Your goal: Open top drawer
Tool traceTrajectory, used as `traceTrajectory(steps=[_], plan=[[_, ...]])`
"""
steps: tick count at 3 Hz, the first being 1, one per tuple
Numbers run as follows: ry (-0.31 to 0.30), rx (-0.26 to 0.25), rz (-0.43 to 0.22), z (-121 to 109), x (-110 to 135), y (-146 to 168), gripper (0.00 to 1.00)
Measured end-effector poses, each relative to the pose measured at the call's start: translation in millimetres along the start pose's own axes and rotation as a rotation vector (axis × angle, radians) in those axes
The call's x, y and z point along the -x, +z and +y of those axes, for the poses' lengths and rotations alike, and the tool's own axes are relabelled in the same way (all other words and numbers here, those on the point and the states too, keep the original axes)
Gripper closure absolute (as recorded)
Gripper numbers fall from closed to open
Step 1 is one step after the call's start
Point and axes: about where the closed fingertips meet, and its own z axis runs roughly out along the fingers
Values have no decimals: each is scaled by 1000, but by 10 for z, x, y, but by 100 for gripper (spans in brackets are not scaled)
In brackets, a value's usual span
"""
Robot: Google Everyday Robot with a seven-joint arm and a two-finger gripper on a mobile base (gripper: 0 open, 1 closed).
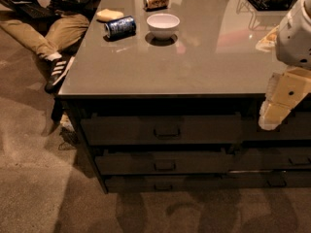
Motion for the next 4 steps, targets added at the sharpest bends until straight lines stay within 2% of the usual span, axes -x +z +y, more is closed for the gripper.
traceTrajectory(steps=[1, 2, 4], plan=[[0, -3, -1, -1, 1, -2, 0], [-1, 10, -47, 61, -74, 193, 0], [-5, 21, -65, 92, -145, 293, 0]])
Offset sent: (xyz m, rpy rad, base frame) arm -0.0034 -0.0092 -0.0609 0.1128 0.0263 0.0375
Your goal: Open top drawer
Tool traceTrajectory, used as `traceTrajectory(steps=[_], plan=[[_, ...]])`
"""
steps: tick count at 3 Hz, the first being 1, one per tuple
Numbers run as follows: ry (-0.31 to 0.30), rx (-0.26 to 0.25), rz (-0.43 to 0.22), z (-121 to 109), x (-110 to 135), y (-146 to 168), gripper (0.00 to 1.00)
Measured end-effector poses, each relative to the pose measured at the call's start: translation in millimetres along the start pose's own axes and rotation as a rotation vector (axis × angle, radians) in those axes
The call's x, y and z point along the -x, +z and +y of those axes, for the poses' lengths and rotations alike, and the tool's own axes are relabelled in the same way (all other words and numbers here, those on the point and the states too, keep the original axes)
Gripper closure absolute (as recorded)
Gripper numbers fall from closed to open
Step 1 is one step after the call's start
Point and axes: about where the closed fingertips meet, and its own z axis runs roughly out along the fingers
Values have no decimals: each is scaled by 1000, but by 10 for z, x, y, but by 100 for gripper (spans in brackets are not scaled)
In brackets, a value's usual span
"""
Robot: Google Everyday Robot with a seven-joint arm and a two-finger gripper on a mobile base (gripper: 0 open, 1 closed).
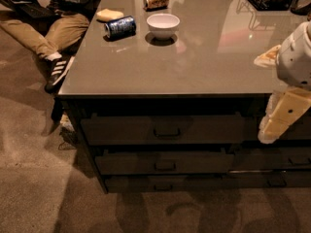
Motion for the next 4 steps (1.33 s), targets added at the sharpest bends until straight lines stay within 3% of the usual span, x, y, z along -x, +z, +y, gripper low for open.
traceTrajectory(steps=[1, 2, 3, 4], plan=[[0, 15, -36, 36, -220, 338, 0], [-7, 63, -119, 63, -442, 924, 0], [-16, 104, -167, 55, -511, 1344, 0], [-16, 104, -167, 55, -511, 1344, 0]])
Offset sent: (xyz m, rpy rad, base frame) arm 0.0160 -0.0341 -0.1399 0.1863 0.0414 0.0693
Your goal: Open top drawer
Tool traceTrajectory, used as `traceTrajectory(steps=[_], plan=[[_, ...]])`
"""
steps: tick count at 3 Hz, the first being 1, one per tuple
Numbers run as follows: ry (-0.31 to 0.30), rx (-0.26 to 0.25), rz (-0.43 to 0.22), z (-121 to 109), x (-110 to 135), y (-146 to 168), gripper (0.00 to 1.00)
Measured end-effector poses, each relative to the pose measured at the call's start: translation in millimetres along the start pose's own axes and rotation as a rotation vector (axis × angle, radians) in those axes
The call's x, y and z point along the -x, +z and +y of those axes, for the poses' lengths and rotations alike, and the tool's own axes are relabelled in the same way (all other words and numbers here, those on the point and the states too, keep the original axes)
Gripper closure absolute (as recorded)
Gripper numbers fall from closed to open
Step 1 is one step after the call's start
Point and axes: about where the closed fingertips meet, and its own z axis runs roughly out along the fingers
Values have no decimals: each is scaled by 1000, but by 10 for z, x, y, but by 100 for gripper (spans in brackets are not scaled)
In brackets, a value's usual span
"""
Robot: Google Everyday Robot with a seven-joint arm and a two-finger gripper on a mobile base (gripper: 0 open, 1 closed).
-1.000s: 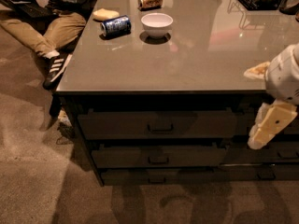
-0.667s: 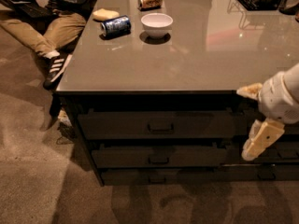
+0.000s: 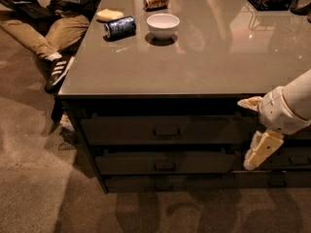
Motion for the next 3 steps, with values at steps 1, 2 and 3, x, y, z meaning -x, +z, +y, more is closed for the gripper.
traceTrajectory(steps=[1, 2, 3], plan=[[-54, -25, 12, -150, -23, 360, 0], [-90, -51, 16, -319, -21, 636, 0], [-89, -45, 12, -474, -46, 933, 0]])
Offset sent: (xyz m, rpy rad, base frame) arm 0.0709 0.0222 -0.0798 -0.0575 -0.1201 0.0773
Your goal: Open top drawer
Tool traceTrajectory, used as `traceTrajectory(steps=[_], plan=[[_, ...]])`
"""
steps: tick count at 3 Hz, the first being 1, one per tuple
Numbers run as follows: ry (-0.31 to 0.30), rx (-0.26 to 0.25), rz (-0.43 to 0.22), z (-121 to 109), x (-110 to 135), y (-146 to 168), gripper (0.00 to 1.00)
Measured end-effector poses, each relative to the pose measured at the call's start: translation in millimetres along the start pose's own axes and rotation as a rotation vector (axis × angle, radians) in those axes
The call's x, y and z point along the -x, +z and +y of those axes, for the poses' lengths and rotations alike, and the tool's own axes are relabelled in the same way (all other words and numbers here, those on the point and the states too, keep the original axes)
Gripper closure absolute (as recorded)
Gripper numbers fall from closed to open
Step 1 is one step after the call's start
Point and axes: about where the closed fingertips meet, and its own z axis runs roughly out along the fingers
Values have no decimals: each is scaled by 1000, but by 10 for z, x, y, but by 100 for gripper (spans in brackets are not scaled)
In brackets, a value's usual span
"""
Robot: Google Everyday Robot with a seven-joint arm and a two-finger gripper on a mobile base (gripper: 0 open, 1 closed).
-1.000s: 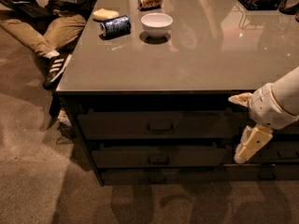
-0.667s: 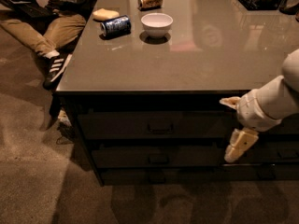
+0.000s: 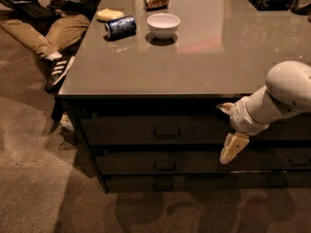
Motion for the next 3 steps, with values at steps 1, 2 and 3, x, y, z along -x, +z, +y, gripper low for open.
traceTrajectory(steps=[1, 2, 3], plan=[[18, 10, 5, -75, -47, 273, 0], [39, 9, 8, -169, -82, 503, 0], [62, 12, -5, -244, -105, 689, 0]])
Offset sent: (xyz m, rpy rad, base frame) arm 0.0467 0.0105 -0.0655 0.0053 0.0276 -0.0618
